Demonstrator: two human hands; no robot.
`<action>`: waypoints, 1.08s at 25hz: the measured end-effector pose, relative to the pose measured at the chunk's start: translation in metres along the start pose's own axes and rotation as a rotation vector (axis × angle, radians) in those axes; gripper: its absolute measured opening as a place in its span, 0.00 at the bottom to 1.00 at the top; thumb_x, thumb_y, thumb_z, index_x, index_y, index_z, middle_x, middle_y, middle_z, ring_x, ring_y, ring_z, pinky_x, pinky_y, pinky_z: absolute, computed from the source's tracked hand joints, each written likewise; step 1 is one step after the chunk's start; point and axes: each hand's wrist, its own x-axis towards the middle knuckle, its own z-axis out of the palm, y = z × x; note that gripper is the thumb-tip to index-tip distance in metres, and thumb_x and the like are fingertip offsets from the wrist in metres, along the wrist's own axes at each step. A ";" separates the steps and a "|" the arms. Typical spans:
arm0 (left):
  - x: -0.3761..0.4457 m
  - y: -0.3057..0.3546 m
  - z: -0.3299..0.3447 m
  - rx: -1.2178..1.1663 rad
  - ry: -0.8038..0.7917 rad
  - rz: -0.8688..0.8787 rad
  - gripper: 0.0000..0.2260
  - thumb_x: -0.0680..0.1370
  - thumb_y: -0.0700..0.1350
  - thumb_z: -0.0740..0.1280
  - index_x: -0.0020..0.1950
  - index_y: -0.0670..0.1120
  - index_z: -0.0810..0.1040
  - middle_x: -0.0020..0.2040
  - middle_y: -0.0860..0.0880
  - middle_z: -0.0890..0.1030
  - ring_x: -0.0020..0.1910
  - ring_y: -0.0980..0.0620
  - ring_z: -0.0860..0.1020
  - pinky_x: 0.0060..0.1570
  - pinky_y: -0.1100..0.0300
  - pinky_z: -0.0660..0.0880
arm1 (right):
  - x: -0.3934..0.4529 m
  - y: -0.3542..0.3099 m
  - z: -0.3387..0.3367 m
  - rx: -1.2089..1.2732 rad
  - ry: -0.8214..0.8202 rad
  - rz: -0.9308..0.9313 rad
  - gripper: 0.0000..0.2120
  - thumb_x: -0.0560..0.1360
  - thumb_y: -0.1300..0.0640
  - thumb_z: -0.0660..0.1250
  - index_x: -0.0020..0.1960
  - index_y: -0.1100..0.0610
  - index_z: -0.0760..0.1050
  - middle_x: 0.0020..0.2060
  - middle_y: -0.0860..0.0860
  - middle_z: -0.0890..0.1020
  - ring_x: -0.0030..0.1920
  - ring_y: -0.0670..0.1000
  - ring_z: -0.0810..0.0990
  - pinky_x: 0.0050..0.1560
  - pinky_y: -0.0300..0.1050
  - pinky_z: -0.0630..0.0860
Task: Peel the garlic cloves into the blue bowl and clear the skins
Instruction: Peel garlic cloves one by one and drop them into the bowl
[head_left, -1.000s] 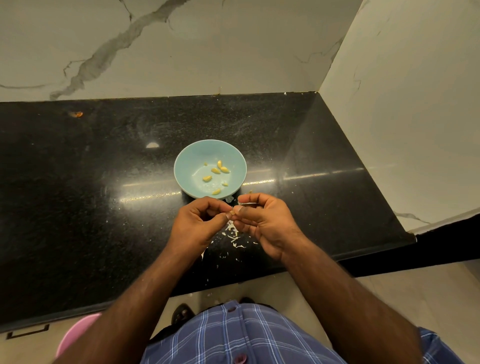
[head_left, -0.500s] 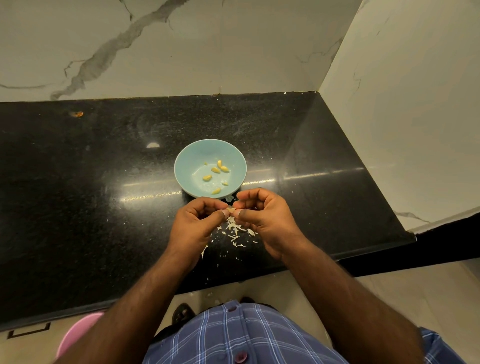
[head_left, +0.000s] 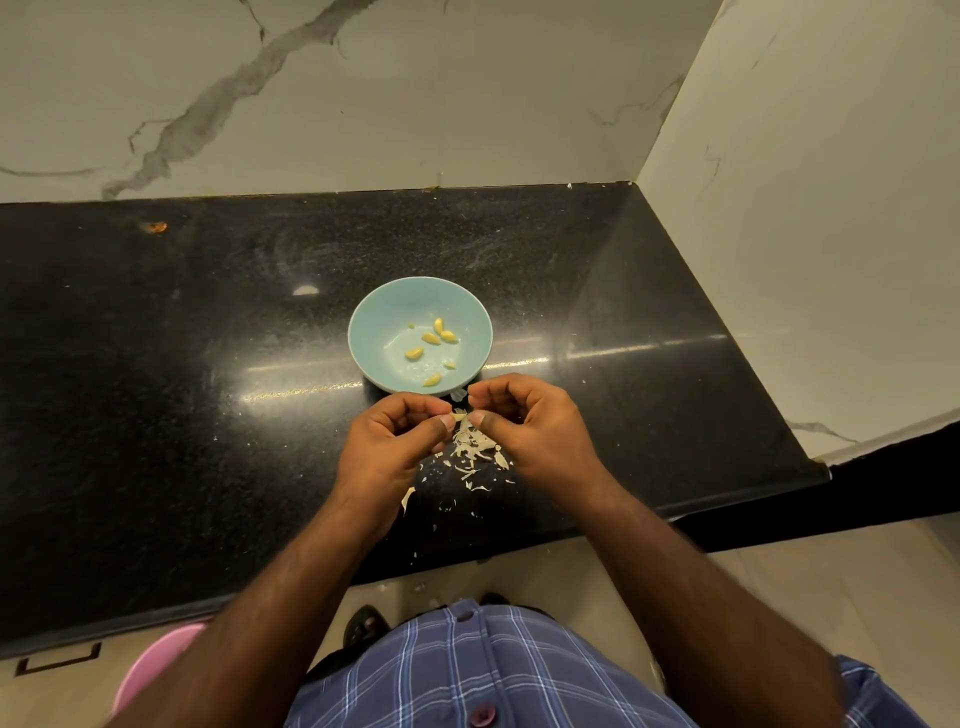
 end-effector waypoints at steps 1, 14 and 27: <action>0.001 -0.001 -0.001 -0.002 0.002 -0.001 0.05 0.76 0.34 0.73 0.47 0.43 0.84 0.39 0.46 0.84 0.39 0.53 0.80 0.45 0.58 0.78 | 0.000 0.001 0.001 -0.042 0.026 -0.013 0.11 0.75 0.63 0.75 0.55 0.53 0.83 0.46 0.46 0.86 0.49 0.42 0.85 0.55 0.43 0.83; 0.003 -0.003 -0.011 0.190 -0.001 0.033 0.03 0.79 0.40 0.71 0.51 0.45 0.84 0.40 0.45 0.86 0.39 0.52 0.84 0.42 0.56 0.79 | 0.002 -0.004 0.006 -0.262 -0.035 0.010 0.05 0.75 0.54 0.75 0.51 0.51 0.86 0.42 0.43 0.87 0.44 0.38 0.84 0.50 0.39 0.80; 0.003 0.005 -0.046 0.782 0.057 0.063 0.06 0.81 0.51 0.69 0.56 0.59 0.83 0.45 0.61 0.85 0.47 0.61 0.82 0.52 0.55 0.79 | 0.056 -0.024 0.016 -0.462 0.028 -0.002 0.03 0.75 0.55 0.75 0.48 0.51 0.82 0.40 0.43 0.82 0.41 0.42 0.79 0.40 0.36 0.74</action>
